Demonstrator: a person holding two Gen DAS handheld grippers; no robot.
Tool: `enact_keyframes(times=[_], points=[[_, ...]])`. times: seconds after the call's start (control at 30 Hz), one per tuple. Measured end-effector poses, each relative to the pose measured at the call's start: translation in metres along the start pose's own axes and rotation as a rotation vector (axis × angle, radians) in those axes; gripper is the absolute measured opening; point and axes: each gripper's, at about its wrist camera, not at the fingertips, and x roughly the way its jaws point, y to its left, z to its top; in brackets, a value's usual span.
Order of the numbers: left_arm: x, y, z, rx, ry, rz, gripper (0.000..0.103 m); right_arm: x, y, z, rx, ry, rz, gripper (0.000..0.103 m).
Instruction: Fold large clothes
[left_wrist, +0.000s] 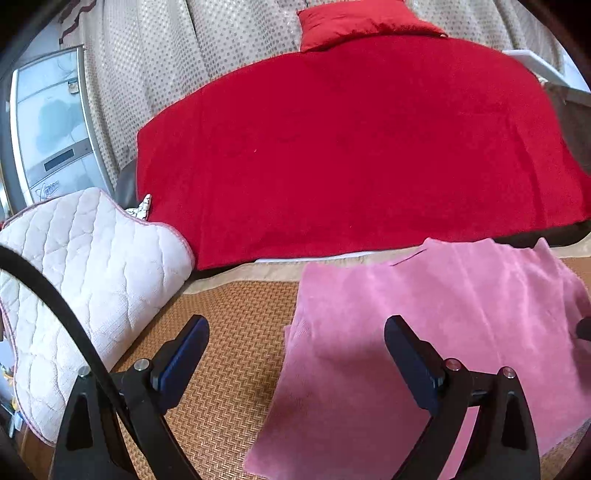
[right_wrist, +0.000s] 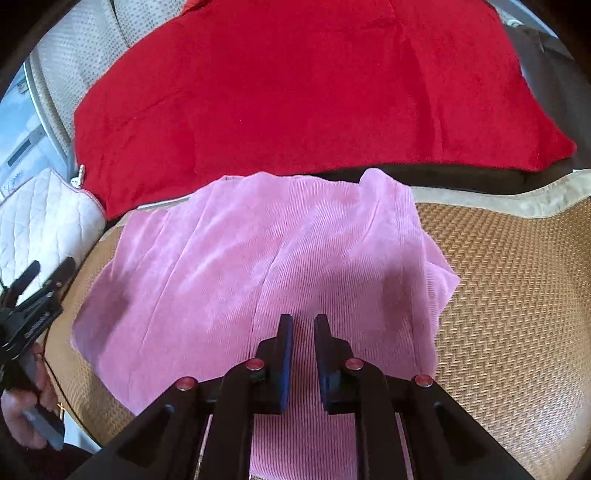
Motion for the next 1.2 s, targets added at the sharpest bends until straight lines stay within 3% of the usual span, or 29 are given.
enact_keyframes(times=[0.33,0.53,0.83,1.2], points=[[-0.003,-0.008,-0.002,-0.005,0.007,-0.033,0.096,0.026,-0.008,-0.004,0.046,0.060,-0.052,0.015],[-0.003,-0.014,-0.004,0.011,0.013,-0.043,0.096,0.013,-0.003,-0.003,0.026,0.021,-0.034,0.015],[-0.002,-0.028,-0.008,0.042,0.025,-0.076,0.096,-0.002,0.011,0.000,-0.081,-0.089,-0.243,0.015],[-0.002,-0.043,-0.010,0.078,0.026,-0.078,0.096,-0.016,0.011,0.003,-0.108,-0.133,-0.289,0.015]])
